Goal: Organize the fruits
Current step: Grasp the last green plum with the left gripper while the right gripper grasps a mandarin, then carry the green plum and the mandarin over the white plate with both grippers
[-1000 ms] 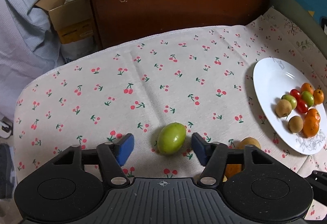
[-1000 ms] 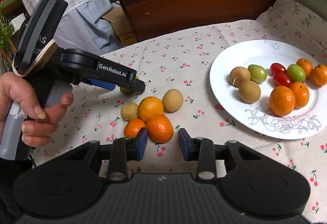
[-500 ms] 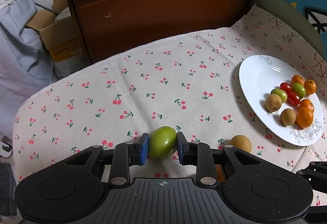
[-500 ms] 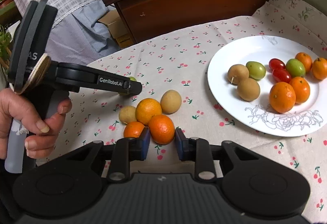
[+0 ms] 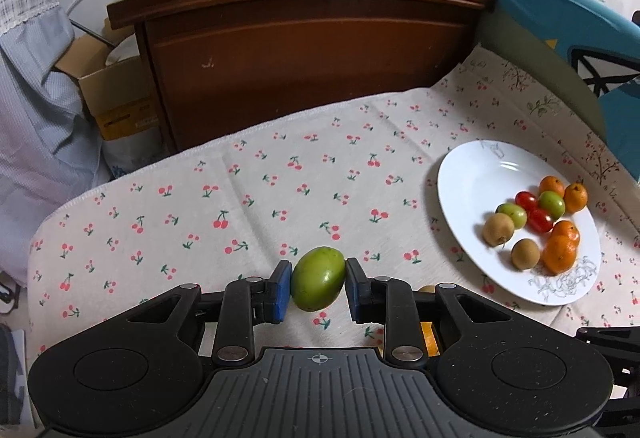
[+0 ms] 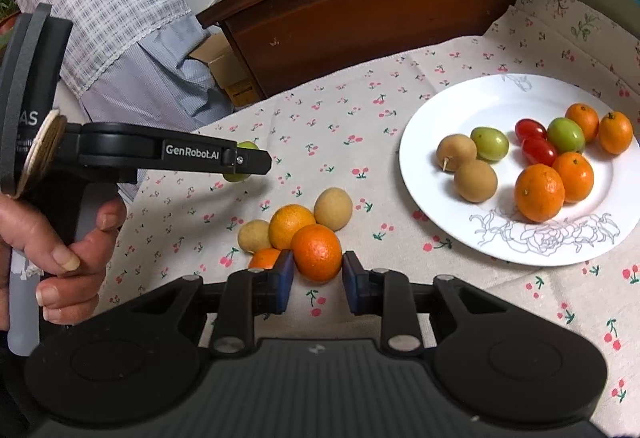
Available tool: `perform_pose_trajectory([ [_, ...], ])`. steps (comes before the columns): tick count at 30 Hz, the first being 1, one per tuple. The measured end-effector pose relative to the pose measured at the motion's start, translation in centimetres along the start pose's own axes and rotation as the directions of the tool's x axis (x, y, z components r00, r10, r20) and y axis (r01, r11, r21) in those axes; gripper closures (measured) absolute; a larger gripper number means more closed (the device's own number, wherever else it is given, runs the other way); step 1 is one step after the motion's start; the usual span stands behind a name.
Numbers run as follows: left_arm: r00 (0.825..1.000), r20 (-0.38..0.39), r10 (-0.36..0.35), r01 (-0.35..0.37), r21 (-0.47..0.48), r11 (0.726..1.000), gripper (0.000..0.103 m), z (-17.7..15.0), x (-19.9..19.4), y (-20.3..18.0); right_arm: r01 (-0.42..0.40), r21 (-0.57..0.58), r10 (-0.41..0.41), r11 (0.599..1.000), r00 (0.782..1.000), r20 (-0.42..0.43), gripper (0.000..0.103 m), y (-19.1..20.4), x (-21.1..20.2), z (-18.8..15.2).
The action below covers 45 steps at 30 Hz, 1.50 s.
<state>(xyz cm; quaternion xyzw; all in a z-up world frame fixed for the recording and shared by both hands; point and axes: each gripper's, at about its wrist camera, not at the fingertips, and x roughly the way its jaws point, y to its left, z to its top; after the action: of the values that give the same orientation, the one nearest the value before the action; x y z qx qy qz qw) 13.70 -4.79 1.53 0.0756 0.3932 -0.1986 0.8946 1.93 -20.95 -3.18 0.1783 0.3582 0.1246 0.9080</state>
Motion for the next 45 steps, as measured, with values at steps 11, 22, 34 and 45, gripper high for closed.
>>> perform_pose_trajectory([
  [11,0.998,0.057,-0.029,0.030,-0.020,0.999,0.077,1.2,-1.1,-1.1,0.013,0.037,-0.015,0.999,0.997,0.070,0.077,-1.0,-2.0,1.6],
  [22,0.992,0.092,-0.082,0.084,-0.019,0.996,0.077,2.4,-1.1,-2.9,0.061,0.068,-0.070,0.996,0.987,0.142,0.077,-2.8,-4.5,4.3],
  [34,0.972,0.132,-0.196,0.200,-0.015,0.980,0.077,4.1,-1.1,-5.4,0.094,0.168,-0.122,0.981,0.979,0.163,0.077,-6.9,-5.4,7.7],
  [45,0.962,0.102,-0.251,0.254,-0.009,0.967,0.077,4.4,1.0,-7.3,0.129,0.227,-0.157,0.965,0.981,0.111,0.077,-10.1,-3.5,8.8],
])
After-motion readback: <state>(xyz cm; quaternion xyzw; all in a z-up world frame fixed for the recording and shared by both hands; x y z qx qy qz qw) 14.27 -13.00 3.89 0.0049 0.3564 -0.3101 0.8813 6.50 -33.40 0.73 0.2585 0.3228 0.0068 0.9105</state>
